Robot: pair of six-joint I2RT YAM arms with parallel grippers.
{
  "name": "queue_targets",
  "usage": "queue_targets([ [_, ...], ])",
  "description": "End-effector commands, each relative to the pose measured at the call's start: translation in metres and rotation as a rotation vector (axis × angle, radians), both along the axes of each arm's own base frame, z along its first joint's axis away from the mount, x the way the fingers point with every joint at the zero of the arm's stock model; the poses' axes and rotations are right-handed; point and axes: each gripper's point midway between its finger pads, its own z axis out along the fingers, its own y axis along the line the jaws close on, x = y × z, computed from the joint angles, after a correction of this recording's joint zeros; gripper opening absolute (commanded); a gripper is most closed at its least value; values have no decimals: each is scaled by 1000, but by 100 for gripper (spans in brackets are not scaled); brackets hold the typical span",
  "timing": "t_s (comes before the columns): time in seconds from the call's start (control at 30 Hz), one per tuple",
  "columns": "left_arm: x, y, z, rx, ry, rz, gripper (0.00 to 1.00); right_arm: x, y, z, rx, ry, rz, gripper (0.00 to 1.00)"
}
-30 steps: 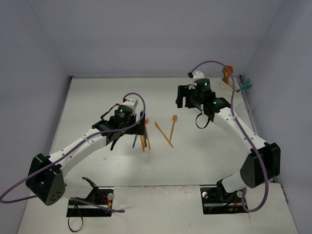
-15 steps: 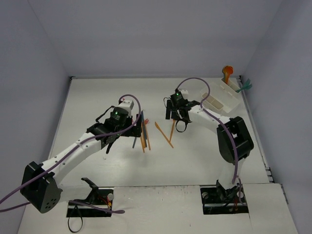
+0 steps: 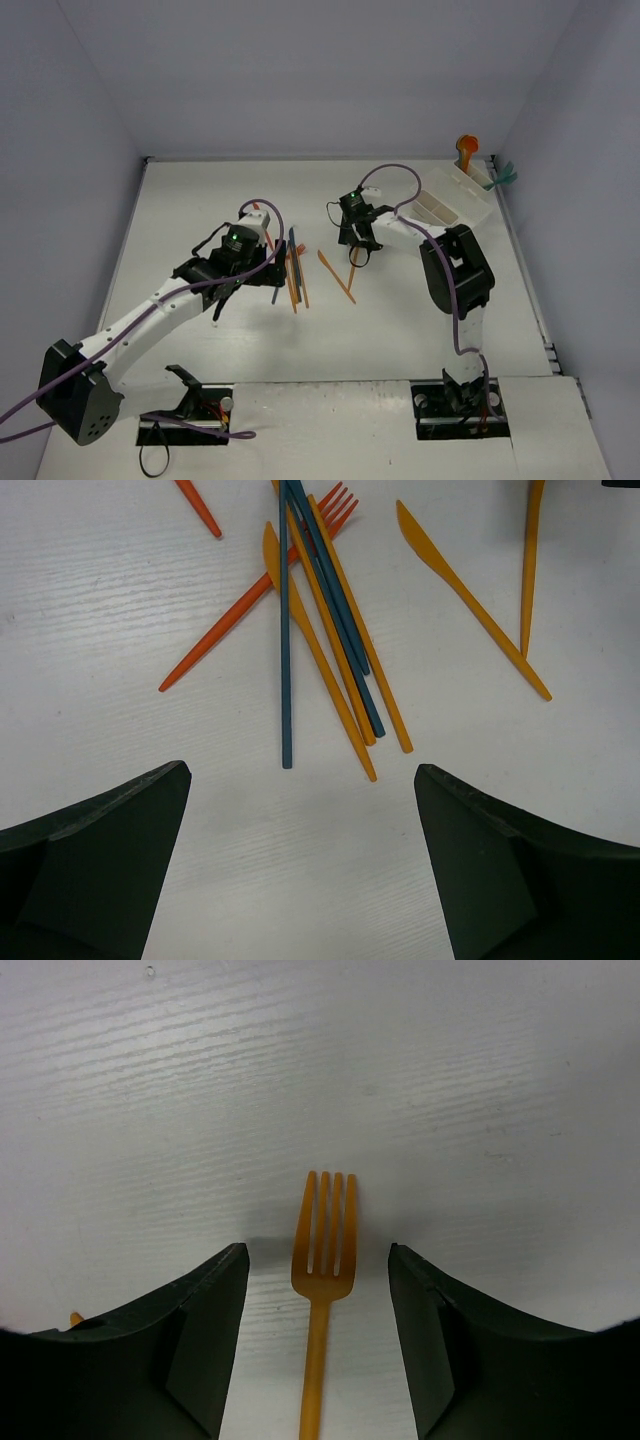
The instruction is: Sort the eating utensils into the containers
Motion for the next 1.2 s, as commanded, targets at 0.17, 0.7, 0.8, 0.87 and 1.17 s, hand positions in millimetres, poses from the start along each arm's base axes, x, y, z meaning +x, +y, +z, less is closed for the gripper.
queue_targets([
  [0.17, 3, 2, 8, -22, -28, 22, 94, 17, 2, 10, 3, -53, -45, 44],
  [0.7, 1, 5, 11, -25, -41, 27, 94, 52, 26, 109, 101, -243, 35, 0],
  [0.8, 1, 6, 11, -26, -47, 29, 94, 63, 19, 172, 115, -374, 32, 0],
  [0.87, 2, 6, 13, -30, -53, 32, 94, 67, 8, 205, 99, -446, 26, 0],
  [1.17, 5, 8, 18, -39, -90, 38, 94, 60, -130, 347, 47, -872, -143, 0],
])
